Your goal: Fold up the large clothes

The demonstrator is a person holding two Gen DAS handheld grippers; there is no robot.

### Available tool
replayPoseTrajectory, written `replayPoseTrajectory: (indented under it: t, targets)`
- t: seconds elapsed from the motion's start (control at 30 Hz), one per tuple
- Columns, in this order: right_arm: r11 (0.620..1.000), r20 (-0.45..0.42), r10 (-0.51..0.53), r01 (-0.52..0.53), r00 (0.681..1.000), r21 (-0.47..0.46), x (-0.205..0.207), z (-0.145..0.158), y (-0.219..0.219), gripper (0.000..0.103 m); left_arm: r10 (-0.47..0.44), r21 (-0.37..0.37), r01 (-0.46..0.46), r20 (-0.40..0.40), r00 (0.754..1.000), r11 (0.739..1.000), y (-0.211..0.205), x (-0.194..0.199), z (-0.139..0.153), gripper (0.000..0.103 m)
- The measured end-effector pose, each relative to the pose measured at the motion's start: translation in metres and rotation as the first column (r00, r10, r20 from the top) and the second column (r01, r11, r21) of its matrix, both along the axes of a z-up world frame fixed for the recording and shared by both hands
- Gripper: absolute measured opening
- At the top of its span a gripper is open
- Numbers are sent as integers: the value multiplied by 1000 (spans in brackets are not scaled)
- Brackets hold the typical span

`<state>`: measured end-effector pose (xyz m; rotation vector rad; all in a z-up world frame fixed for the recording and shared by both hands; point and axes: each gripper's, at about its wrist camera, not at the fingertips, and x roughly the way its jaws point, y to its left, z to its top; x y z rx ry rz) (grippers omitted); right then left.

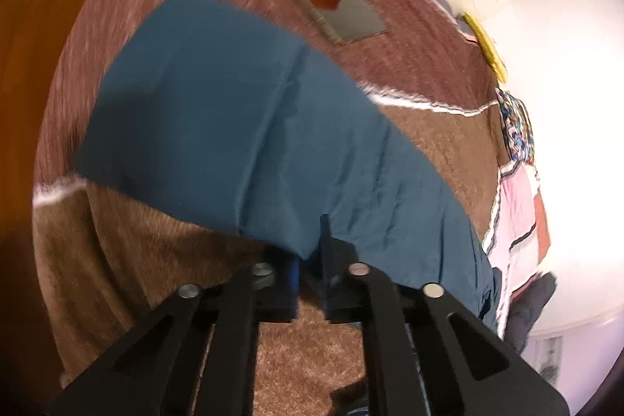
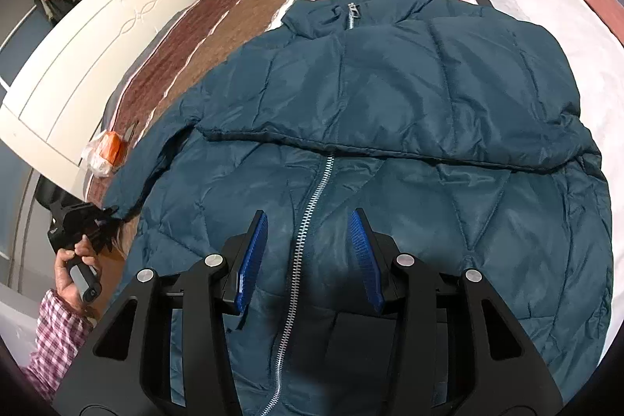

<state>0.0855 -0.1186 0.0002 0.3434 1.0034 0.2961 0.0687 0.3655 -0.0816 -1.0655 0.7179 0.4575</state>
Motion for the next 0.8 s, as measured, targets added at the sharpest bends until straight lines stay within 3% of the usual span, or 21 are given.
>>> replayPoseTrajectory:
  t: [0.1,0.2,0.33,0.47,0.6,0.63,0.7,0.73,0.8]
  targets:
    - [1000,4,-16,16,1000,9,0,1,-7,45,-39,148,36,21,999,988,-9,3,33,3]
    - [999,15,-33,33,999,23,-2,4,-16,45,-108,304,85,59,992,949,-28,6,76,3]
    - [998,38,-60,58,997,37,-6,10,-30,45,-217,465,138,121,969,875,-64,18,134,3]
    - [994,52,-96,93,994,55,-10,14,-50,45,-364,586,199,177,914,785,-114,34,190,3]
    - [986,68,-152,147,986,78,-16,18,-77,45,-536,652,292,208,818,700,-178,47,228,3]
    - [984,71,-164,158,984,82,-17,19,-83,45,-590,664,329,210,780,671,-199,52,235,3]
    - [976,76,-203,196,976,94,-21,20,-100,45,-662,678,388,196,723,625,-232,56,237,3]
    - [973,76,-216,208,973,98,-22,20,-107,45,-709,684,432,178,683,588,-256,61,234,3]
    - [964,74,-252,243,965,111,-26,19,-124,45,-767,687,497,140,627,531,-291,68,223,3]
